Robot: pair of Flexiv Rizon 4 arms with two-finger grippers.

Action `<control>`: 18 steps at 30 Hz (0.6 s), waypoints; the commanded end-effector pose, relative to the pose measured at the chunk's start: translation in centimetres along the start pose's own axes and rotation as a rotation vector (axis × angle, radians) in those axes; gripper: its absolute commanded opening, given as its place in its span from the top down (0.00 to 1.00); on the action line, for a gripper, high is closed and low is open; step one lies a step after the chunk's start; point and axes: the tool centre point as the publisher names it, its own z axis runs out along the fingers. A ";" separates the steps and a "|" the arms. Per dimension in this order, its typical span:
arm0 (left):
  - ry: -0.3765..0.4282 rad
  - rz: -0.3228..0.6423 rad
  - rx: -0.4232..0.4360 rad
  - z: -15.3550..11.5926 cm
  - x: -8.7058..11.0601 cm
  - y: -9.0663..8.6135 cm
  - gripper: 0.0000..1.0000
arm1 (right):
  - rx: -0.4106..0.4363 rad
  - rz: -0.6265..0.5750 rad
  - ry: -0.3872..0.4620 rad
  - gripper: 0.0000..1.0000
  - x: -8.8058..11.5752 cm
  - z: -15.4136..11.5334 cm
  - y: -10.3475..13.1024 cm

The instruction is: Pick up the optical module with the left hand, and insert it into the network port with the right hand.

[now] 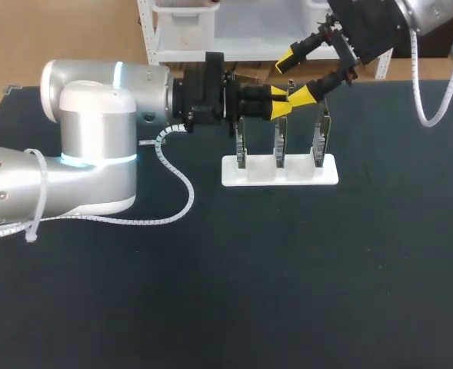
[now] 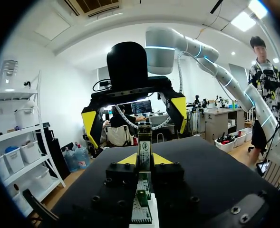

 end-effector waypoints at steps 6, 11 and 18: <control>-0.003 0.004 -0.009 0.0 0.1 -0.3 1.00 | -0.002 0.000 -0.001 0.23 0.0 0.0 -0.1; -0.003 0.004 -0.009 0.0 0.1 -0.3 1.00 | -0.002 0.000 -0.001 0.69 0.0 0.0 -0.1; -0.003 0.004 -0.009 0.0 0.1 -0.3 1.00 | -0.002 0.000 -0.001 1.00 0.0 0.0 -0.1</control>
